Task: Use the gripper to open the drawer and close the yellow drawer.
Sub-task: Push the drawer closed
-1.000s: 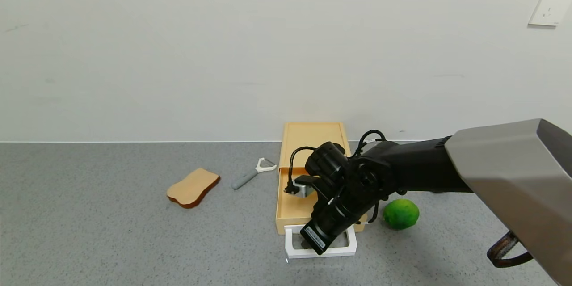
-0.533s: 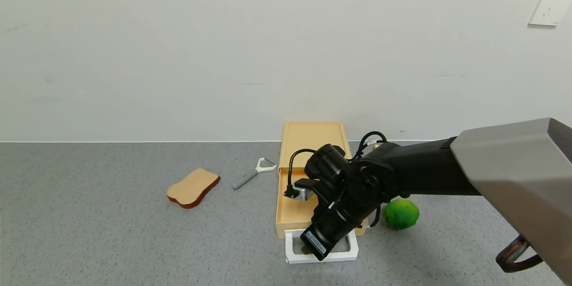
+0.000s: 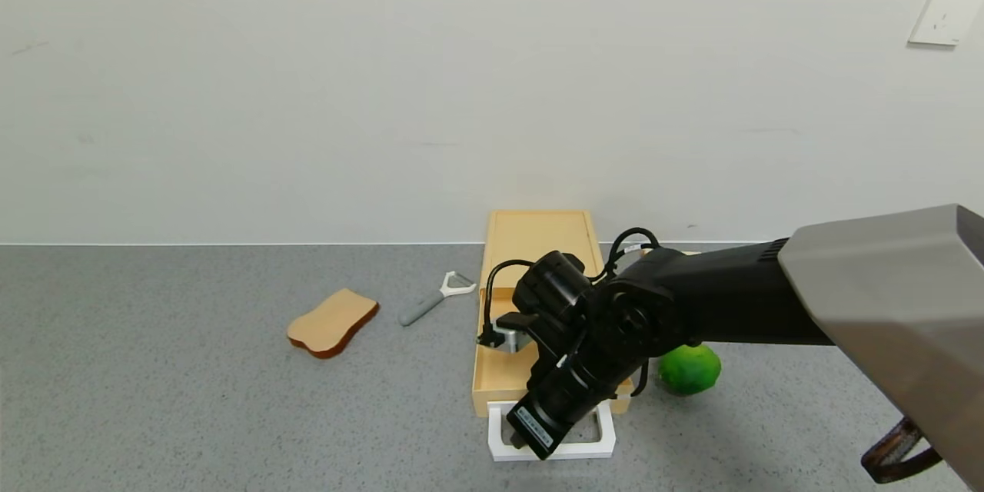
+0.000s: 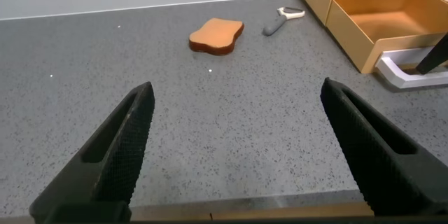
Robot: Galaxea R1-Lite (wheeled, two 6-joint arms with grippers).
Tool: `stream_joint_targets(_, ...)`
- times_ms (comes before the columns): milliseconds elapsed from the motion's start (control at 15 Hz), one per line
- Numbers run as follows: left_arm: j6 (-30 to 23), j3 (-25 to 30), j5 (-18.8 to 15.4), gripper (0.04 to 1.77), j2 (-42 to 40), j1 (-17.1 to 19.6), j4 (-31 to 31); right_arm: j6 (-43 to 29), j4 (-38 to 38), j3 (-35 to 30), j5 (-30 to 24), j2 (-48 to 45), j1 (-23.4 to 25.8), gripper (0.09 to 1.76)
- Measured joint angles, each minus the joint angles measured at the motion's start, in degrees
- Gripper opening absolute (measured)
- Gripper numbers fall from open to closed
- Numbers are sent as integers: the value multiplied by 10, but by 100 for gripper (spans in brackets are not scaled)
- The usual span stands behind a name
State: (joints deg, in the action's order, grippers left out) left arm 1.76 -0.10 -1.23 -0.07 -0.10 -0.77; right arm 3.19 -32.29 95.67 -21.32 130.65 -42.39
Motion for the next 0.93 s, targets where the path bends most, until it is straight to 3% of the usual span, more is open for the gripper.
stream_joint_targets(333, 0, 0, 0, 172, 0, 0, 0, 3, -7, -3, -2, -33, 3, 12)
stream_joint_targets(667, 0, 0, 0, 172, 0, 0, 0, 7, -64, -8, 24, -120, 13, 12)
stream_joint_targets(933, 0, 0, 0, 172, 0, 0, 0, 44, -76, -63, 39, -210, 52, 12)
